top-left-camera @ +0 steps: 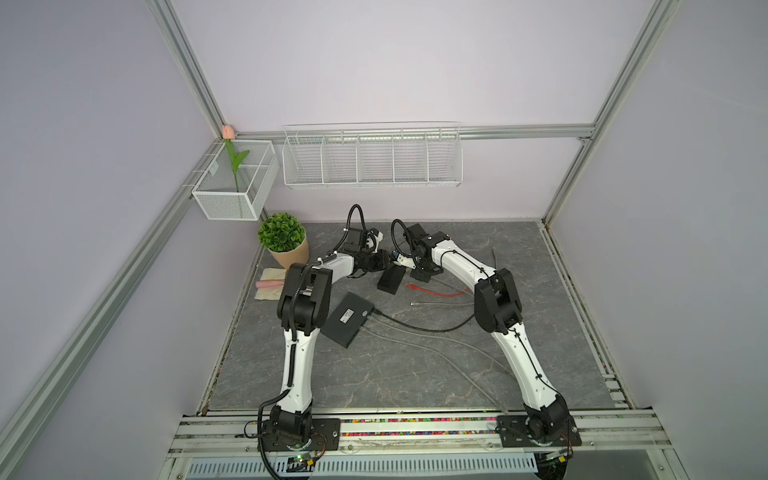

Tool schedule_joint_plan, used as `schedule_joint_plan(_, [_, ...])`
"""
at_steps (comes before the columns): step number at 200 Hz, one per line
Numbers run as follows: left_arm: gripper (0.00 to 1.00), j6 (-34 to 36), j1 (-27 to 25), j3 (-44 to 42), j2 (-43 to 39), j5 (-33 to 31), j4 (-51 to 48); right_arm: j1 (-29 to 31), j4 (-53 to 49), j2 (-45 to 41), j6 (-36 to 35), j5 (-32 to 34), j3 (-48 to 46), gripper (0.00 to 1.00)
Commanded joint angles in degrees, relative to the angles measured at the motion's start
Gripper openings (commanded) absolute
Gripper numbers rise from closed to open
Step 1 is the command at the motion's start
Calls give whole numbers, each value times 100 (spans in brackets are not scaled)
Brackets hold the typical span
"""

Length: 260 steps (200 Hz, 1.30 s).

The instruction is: Insert the plug into the switch port

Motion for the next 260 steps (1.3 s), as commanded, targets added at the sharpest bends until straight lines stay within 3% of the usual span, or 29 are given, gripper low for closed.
schedule_joint_plan(1, [41, 97, -53, 87, 5, 146, 6, -19, 81, -345, 30, 37, -146, 7])
schedule_joint_plan(82, [42, 131, -44, 126, 20, 92, -75, -47, 98, -433, 26, 25, -171, 7])
schedule_joint_plan(154, [43, 70, -9, -5, -42, 98, 43, 16, 326, -837, 105, -291, -736, 7])
schedule_joint_plan(260, [40, 29, 0, -56, -78, 79, 87, 47, 84, -559, 130, -307, -491, 7])
